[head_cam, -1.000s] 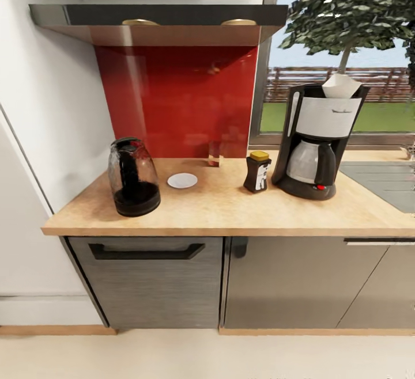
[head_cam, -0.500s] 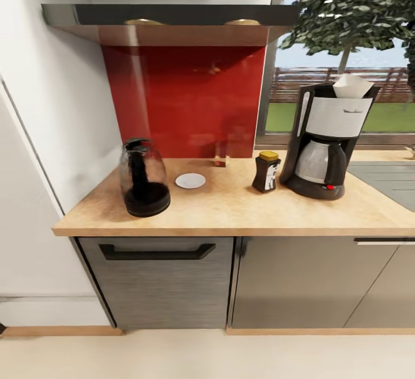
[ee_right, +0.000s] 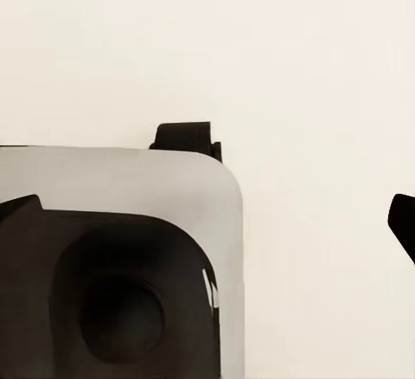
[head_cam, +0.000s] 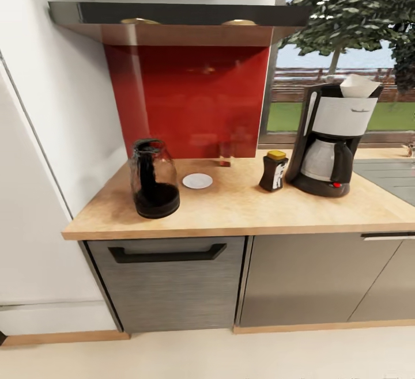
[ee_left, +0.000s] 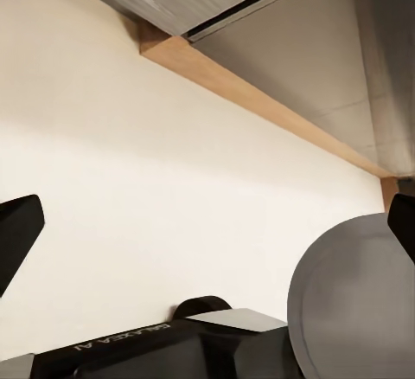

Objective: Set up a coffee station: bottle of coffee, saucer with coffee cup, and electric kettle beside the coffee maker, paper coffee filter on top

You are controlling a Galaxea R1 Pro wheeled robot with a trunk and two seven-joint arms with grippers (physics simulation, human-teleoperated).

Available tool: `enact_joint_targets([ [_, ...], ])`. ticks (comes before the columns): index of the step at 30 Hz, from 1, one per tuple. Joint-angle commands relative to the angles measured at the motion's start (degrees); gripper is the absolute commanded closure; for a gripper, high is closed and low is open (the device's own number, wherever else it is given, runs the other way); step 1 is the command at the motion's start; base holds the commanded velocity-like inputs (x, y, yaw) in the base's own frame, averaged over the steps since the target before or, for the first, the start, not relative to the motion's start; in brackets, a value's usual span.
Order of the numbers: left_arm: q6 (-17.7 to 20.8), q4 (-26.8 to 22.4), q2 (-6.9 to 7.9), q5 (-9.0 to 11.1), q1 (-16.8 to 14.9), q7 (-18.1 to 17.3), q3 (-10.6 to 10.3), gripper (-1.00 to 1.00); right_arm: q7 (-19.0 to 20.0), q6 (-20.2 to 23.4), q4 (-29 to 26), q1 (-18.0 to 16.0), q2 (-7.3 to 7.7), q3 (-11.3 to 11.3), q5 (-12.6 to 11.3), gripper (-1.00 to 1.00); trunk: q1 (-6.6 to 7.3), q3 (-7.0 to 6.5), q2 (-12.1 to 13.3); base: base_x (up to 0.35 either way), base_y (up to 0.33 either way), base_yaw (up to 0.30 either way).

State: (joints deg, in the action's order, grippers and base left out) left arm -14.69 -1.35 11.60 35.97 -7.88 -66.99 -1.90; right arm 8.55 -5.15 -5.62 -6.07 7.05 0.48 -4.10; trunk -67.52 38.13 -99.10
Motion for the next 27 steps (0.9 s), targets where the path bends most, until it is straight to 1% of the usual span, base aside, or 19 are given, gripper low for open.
enact_joint_targets([
  [1,-0.3,0.0,0.00,0.2,0.0,-0.1,-0.2,-1.00,0.2,-0.2,0.1,0.0,-0.04,0.1,-0.4,-1.00,0.01,0.05,0.0,0.000,0.285,-0.028],
  [8,-0.3,0.0,0.00,0.2,0.0,-0.1,-0.2,-1.00,0.2,-0.1,0.6,0.0,-0.54,0.1,-0.5,-1.00,0.01,0.05,0.0,0.000,0.298,-0.013],
  [27,-0.3,0.0,0.00,0.2,0.0,-0.1,-0.2,-1.00,0.1,-0.1,0.6,0.0,-0.55,0.1,-0.5,-1.00,0.01,0.05,0.0,0.000,0.308,-0.001],
])
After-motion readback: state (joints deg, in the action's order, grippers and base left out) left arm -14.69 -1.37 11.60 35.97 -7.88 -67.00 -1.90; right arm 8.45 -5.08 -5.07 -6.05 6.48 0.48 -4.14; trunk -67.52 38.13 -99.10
